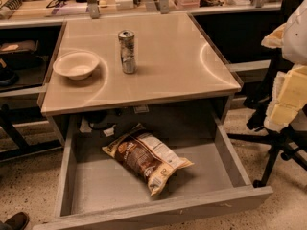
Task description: Pick brown chip bag from top drawer and place on counter
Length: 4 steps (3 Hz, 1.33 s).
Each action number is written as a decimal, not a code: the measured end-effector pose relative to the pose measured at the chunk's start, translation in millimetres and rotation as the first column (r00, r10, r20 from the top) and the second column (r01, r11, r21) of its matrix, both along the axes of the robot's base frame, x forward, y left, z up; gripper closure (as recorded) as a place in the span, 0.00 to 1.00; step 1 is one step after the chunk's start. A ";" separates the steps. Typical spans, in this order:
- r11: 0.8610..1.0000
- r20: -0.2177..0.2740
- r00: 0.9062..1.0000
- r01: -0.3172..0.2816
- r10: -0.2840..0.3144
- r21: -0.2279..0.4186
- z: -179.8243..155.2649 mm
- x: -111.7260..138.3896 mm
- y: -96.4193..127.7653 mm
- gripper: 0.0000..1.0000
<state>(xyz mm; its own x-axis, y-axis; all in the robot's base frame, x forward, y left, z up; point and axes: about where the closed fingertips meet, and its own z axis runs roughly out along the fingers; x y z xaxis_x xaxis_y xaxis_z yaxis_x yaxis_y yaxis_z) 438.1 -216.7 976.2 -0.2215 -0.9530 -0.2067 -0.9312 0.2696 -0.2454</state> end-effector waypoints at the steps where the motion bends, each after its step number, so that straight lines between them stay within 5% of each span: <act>1: 1.000 0.000 1.000 0.000 0.000 0.000 0.0 0.0 0.0 0.00; 2: 0.999 -0.031 0.999 0.033 -0.033 -0.004 -11.6 8.1 11.9 0.00; 4: 0.995 -0.170 0.982 0.090 -0.080 0.051 -67.9 38.8 78.4 0.00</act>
Offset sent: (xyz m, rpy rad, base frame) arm 0.0227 0.0348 -0.0397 -0.0123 0.1198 -0.0993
